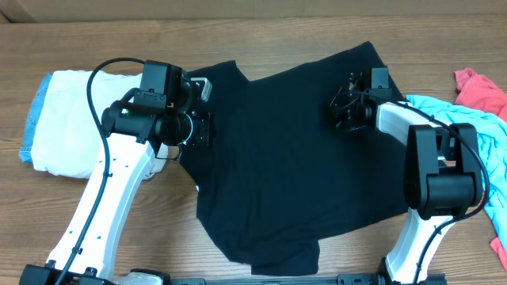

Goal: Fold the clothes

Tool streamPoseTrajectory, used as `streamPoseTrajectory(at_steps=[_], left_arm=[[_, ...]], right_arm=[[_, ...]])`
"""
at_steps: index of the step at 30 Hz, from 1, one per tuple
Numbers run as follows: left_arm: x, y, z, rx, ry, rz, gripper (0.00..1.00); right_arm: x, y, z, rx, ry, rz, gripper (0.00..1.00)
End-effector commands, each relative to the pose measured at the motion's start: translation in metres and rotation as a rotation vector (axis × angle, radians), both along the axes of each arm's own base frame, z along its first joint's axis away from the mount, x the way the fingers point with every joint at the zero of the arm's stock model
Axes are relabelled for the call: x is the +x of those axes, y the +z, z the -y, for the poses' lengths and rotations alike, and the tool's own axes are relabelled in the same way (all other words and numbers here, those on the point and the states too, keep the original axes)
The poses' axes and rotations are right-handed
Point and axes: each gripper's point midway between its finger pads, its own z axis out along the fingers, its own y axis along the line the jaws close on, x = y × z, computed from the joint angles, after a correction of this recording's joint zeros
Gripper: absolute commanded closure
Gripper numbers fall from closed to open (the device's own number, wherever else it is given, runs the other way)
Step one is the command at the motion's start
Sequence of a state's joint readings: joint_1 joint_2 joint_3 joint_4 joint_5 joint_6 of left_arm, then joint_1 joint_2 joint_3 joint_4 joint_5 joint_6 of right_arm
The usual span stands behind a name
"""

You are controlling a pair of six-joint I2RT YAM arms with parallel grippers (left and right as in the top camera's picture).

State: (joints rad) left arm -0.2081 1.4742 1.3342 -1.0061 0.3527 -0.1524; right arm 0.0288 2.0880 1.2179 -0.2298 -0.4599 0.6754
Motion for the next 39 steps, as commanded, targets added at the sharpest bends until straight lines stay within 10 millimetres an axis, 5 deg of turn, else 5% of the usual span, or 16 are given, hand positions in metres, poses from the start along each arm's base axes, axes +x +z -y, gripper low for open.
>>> streamPoseTrajectory(at_steps=[1,4,6,8,12,15,19,23,28,32,39], left_arm=[[0.001,0.014,0.003,-0.013,-0.021,0.041,0.89],[0.000,0.013,0.003,-0.013,-0.019,0.034,0.84],[-0.001,0.013,0.003,-0.020,0.001,0.020,0.63],[-0.002,0.013,0.003,-0.022,0.001,0.017,0.53],[0.001,0.010,0.003,0.004,0.002,0.027,0.49],[0.013,0.002,0.002,0.073,0.010,0.058,0.60],[0.031,-0.023,0.011,0.136,-0.005,0.058,0.81],[0.041,-0.063,0.021,0.171,-0.038,-0.006,0.96],[0.062,-0.115,0.027,0.225,-0.088,-0.032,0.96],[0.074,-0.155,0.025,0.277,-0.126,-0.046,0.96],[0.079,-0.213,0.018,0.354,-0.178,-0.087,0.96]], right_arm=[[0.006,-0.025,0.043,-0.138,-0.288,-0.092,0.96],[0.008,-0.037,0.083,-0.220,-0.450,-0.114,0.96],[0.011,-0.046,0.106,-0.224,-0.510,-0.113,0.96],[0.012,-0.055,0.124,-0.209,-0.556,-0.120,0.96],[0.018,-0.056,0.149,-0.116,-0.521,-0.108,0.96],[0.040,-0.003,0.153,-0.011,-0.318,0.075,0.96],[0.045,0.083,0.168,0.057,-0.239,0.264,0.96],[0.030,0.168,0.178,0.030,-0.201,0.419,0.81],[-0.007,0.249,0.166,-0.027,-0.176,0.521,0.75],[-0.038,0.281,0.152,-0.053,-0.178,0.529,0.76],[-0.067,0.286,0.139,-0.083,-0.124,0.495,0.76]])
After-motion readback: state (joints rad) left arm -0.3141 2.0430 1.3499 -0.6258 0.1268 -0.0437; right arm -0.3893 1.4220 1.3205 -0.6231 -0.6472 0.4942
